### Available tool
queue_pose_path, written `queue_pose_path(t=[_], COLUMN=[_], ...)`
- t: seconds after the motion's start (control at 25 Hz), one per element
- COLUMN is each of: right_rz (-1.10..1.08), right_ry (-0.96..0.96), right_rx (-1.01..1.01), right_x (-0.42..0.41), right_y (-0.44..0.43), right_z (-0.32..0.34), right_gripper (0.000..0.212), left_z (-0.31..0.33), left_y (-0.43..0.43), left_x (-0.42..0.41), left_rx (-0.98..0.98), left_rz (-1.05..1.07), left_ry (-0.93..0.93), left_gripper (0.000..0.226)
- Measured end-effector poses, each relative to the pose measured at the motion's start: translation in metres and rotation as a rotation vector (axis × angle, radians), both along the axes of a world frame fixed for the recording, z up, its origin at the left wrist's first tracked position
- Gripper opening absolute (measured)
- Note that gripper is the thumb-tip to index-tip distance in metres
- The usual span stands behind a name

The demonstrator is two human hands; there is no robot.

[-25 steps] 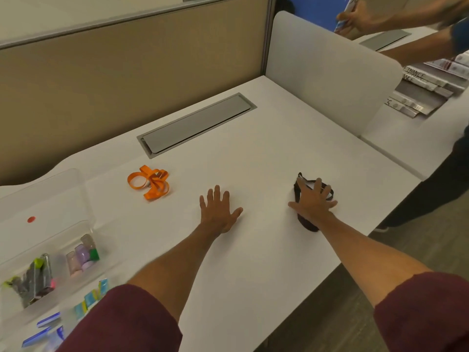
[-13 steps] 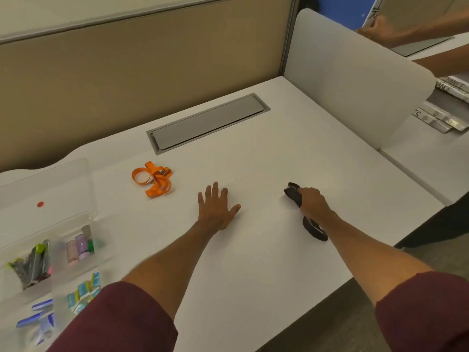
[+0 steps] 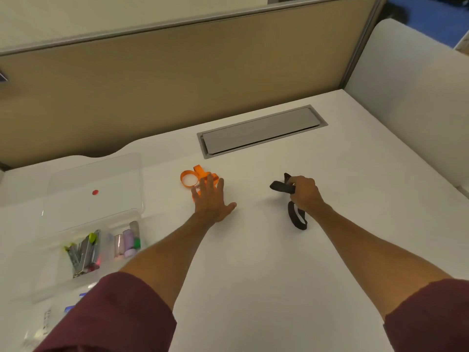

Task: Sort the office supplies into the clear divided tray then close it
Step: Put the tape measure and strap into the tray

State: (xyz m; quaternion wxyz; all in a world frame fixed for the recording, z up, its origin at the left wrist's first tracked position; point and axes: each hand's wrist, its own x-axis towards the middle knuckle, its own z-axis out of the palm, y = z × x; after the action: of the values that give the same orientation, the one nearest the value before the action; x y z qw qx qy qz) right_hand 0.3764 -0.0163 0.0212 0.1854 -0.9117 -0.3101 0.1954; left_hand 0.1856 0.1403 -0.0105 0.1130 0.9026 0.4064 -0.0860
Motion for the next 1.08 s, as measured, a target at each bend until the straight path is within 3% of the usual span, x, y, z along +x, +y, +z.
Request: queue_pose_path(t=[0.2,0.36,0.6,0.8,1.08], right_rz=[0.068,0.110,0.131,0.157,0.293], right_ry=[-0.015,-0.015,-0.018,-0.026,-0.019], right_rx=[0.044,0.041,-0.003,-0.045,-0.055], right_x=[-0.016,-0.028,-0.045,-0.064,-0.109], right_y=[0.049,0.071,0.086,0.088,0.085], right_z=[0.000,-0.009,-0.013,-0.006,0.019], right_gripper=[0.036,0.036,0.035,0.034,0.035], left_z=[-0.009,-0.016,-0.024,-0.016,0.028], left_y=[0.051,0.069,0.062,0.058,0.027], left_x=[-0.003,-0.004,-0.013,-0.029,-0.070], left_rx=[-0.076,-0.146,-0.055,-0.092,-0.138], left_rz=[0.048,0.015,-0.051,-0.048,0.130], left_ry=[0.038,0.049,-0.099,-0.155,-0.272], left_gripper=[0.092,0.085,0.034,0.006,0.014])
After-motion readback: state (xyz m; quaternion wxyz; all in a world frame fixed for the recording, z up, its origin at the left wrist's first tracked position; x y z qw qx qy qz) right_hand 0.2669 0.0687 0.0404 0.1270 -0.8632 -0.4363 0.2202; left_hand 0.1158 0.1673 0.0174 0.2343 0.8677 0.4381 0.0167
